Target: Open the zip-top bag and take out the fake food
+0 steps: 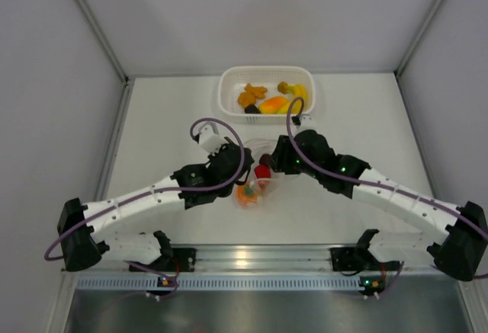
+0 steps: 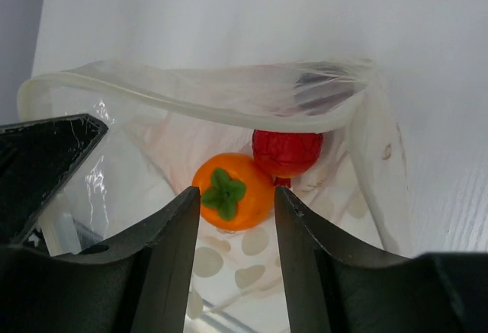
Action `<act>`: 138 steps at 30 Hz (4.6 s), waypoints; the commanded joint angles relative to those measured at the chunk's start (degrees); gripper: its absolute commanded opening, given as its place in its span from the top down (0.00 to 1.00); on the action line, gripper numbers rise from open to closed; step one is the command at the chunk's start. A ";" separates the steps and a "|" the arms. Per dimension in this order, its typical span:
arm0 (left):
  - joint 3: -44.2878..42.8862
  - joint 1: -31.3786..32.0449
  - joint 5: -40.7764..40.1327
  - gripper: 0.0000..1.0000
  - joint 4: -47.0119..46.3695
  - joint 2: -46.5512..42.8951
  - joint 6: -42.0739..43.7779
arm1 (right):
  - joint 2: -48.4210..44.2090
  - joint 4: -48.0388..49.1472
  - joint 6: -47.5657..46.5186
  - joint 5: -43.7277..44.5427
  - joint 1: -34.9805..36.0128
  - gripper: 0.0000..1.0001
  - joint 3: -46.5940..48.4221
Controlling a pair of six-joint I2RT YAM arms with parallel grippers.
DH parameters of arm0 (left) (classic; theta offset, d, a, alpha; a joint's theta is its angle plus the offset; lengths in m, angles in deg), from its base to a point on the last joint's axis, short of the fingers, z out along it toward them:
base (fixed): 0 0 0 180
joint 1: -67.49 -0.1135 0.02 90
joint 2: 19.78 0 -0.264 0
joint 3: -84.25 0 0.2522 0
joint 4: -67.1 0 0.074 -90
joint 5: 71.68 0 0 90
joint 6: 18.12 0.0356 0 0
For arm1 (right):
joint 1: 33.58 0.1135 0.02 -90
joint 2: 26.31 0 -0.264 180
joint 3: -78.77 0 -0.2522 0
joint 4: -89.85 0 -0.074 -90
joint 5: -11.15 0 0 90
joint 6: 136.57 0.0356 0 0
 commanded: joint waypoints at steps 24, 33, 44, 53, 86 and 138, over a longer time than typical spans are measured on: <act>8.33 4.57 -5.63 1.00 -2.27 -5.83 -0.50 | 24.32 15.83 4.96 19.03 7.74 0.50 1.11; 15.37 4.49 -5.72 1.00 -2.35 -10.50 1.70 | 26.26 23.94 -2.79 10.86 8.09 0.45 -1.97; 16.25 4.49 -5.63 1.00 -1.74 -11.29 4.69 | 32.32 16.92 -5.78 10.31 10.11 0.36 0.67; 16.25 4.49 -5.54 1.00 -1.74 -11.11 5.75 | 36.01 17.01 -6.04 11.90 10.11 0.34 0.66; 12.74 4.31 -5.98 1.00 -1.83 -10.32 10.93 | 19.41 14.10 -13.33 14.19 16.61 0.59 2.60; 17.04 -1.14 -3.79 1.00 8.46 -26.85 16.03 | 64.84 2.67 -34.87 4.96 -19.33 0.24 66.41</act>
